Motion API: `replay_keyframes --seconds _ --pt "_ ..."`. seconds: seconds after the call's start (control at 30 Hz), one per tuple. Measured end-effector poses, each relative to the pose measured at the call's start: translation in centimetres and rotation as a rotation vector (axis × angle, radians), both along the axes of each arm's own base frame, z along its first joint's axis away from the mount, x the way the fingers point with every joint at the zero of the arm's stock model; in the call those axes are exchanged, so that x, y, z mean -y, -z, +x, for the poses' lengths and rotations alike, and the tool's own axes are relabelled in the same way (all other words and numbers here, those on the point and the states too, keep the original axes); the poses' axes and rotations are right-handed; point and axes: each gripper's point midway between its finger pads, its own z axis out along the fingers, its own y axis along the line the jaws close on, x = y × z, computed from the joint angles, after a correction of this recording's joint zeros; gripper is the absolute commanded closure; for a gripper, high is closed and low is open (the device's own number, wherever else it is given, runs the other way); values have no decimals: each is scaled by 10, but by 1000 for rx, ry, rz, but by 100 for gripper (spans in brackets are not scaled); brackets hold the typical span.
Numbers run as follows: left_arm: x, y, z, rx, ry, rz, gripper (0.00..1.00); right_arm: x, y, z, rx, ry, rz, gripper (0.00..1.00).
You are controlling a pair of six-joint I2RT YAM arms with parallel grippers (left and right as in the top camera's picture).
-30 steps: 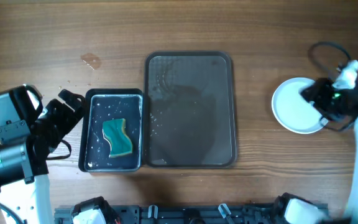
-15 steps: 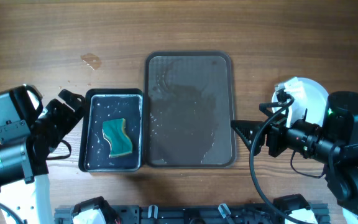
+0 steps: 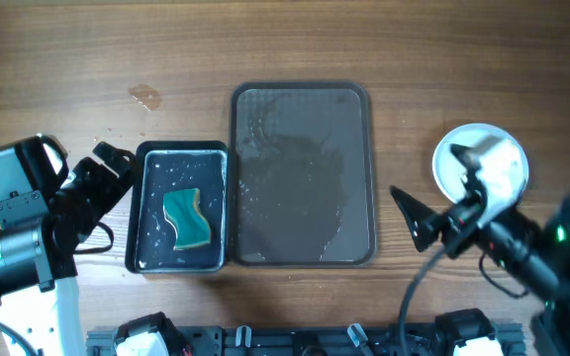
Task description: Clean dirty plates on tray and stack at the side
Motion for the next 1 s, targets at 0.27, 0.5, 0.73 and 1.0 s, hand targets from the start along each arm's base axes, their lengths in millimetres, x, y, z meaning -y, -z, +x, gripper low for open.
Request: replay_keyframes --seconds 0.27,0.5,0.73,1.0 --pt "0 0 0 0 0 0 0 14 70 0 220 60 -50 0" --pt "0 0 0 0 0 0 0 14 112 3 340 72 -16 0" --pt "0 0 0 1 0 0 0 13 150 15 378 79 5 0" --pt "0 0 0 1 0 0 0 11 177 23 380 79 6 0"
